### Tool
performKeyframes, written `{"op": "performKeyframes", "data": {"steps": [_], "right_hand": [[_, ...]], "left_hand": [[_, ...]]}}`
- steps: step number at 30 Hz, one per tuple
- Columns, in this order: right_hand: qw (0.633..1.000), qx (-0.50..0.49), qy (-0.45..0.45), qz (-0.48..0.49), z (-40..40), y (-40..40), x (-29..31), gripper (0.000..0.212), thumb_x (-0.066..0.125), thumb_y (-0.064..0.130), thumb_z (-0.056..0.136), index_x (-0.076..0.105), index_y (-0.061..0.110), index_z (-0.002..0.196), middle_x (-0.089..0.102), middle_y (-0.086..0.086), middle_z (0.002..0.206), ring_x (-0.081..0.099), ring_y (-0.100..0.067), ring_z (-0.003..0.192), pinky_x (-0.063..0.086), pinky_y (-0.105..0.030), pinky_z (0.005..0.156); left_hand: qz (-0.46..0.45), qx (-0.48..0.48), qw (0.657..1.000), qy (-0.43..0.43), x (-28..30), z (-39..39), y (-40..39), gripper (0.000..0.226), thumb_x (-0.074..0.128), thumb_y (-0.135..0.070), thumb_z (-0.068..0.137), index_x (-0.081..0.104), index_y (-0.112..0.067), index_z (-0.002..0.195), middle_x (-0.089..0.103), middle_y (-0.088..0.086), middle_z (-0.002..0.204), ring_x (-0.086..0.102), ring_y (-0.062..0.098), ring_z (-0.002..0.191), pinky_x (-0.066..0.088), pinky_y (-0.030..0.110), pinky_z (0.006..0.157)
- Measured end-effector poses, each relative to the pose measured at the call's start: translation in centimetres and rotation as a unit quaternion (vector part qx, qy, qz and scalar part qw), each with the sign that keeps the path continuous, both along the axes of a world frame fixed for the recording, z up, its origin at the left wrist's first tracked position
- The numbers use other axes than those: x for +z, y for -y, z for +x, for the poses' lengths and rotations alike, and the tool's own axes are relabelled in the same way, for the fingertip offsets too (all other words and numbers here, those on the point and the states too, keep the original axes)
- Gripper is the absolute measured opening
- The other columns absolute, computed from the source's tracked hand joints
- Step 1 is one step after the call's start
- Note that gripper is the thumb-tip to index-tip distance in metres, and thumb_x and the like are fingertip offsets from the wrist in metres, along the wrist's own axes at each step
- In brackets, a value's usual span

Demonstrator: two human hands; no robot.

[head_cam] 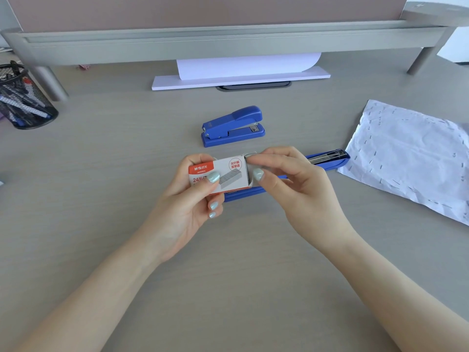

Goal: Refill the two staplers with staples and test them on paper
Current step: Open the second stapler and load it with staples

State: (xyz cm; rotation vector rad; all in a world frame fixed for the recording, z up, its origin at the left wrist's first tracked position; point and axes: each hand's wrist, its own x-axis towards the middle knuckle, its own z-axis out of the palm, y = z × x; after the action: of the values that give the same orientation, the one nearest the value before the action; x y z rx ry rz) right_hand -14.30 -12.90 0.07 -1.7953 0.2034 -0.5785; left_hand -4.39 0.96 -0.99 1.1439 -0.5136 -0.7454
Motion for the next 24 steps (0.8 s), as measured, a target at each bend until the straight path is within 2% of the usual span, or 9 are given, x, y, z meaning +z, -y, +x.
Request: {"op": "performKeyframes", "data": {"steps": [2, 5, 7, 9, 13, 17, 21, 24], "right_hand": [[0.999, 0.006, -0.012, 0.038, 0.0, 0.0, -0.1, 0.026, 0.061, 0.010, 0.085, 0.069, 0.035, 0.090, 0.061, 0.008, 0.099, 0.058, -0.003, 0.082, 0.050, -0.016, 0.077], [0.997, 0.006, -0.031, 0.065, 0.2, 0.1, -0.3, 0.016, 0.062, 0.022, 0.080, 0.068, 0.036, 0.086, 0.066, 0.003, 0.104, 0.062, -0.011, 0.086, 0.052, -0.028, 0.083], [0.998, 0.004, -0.026, 0.055, 0.2, 0.2, -0.3, 0.015, 0.058, 0.022, 0.078, 0.065, 0.034, 0.082, 0.066, -0.003, 0.104, 0.061, -0.019, 0.086, 0.051, -0.026, 0.078], [0.999, 0.013, -0.009, 0.037, 0.2, 0.3, -0.2, 0.014, 0.056, 0.017, 0.078, 0.061, 0.030, 0.081, 0.062, -0.005, 0.100, 0.059, -0.014, 0.079, 0.049, -0.022, 0.072], [0.999, 0.030, 0.017, -0.007, 0.2, 0.7, -0.3, 0.016, 0.058, 0.011, 0.081, 0.056, 0.027, 0.082, 0.057, -0.009, 0.094, 0.057, -0.011, 0.076, 0.052, -0.030, 0.075], [0.999, 0.040, 0.014, -0.006, 0.3, 1.1, -0.7, 0.014, 0.059, 0.014, 0.083, 0.049, 0.023, 0.078, 0.054, -0.004, 0.088, 0.056, -0.012, 0.075, 0.044, -0.020, 0.072], [0.998, 0.059, 0.004, 0.002, 0.4, 1.4, -0.8, 0.014, 0.058, 0.014, 0.083, 0.046, 0.019, 0.077, 0.052, 0.002, 0.082, 0.054, -0.008, 0.075, 0.043, -0.019, 0.071], [0.996, 0.069, 0.028, 0.039, 0.5, 1.6, -0.8, 0.013, 0.056, 0.009, 0.084, 0.046, 0.013, 0.076, 0.055, 0.007, 0.082, 0.056, -0.004, 0.076, 0.043, -0.016, 0.071]], "left_hand": [[0.008, 0.008, 1.000, 0.024, 0.0, 0.0, -0.1, 0.014, 0.048, -0.013, 0.079, 0.047, -0.021, 0.092, 0.064, -0.011, 0.073, 0.041, 0.009, 0.048, 0.038, 0.017, 0.045], [0.018, 0.009, 0.999, 0.036, -0.1, 0.0, -0.1, 0.015, 0.049, -0.014, 0.079, 0.048, -0.021, 0.092, 0.063, -0.011, 0.075, 0.040, 0.009, 0.049, 0.038, 0.017, 0.046], [0.019, 0.000, 1.000, 0.025, -0.1, -0.1, 0.0, 0.015, 0.049, -0.014, 0.078, 0.049, -0.020, 0.092, 0.063, -0.009, 0.077, 0.040, 0.009, 0.048, 0.038, 0.017, 0.046], [0.019, -0.008, 1.000, 0.017, -0.2, -0.2, 0.0, 0.014, 0.049, -0.013, 0.078, 0.049, -0.019, 0.091, 0.063, -0.007, 0.077, 0.040, 0.010, 0.047, 0.038, 0.017, 0.045], [0.022, -0.004, 1.000, 0.002, -0.2, -0.2, 0.0, 0.014, 0.050, -0.014, 0.078, 0.051, -0.019, 0.091, 0.063, -0.004, 0.080, 0.039, 0.010, 0.046, 0.037, 0.018, 0.045], [0.023, 0.011, 1.000, -0.005, -0.3, 0.0, 0.0, 0.015, 0.051, -0.014, 0.077, 0.051, -0.018, 0.091, 0.061, -0.004, 0.079, 0.039, 0.010, 0.046, 0.037, 0.018, 0.044], [0.027, 0.021, 0.999, -0.005, -0.5, 0.1, 0.1, 0.015, 0.052, -0.014, 0.077, 0.051, -0.019, 0.090, 0.060, -0.002, 0.081, 0.040, 0.010, 0.046, 0.038, 0.018, 0.045], [0.021, 0.025, 0.999, -0.011, -0.4, 0.0, 0.2, 0.015, 0.052, -0.014, 0.077, 0.051, -0.018, 0.091, 0.061, 0.000, 0.081, 0.041, 0.010, 0.047, 0.039, 0.018, 0.046]]}}
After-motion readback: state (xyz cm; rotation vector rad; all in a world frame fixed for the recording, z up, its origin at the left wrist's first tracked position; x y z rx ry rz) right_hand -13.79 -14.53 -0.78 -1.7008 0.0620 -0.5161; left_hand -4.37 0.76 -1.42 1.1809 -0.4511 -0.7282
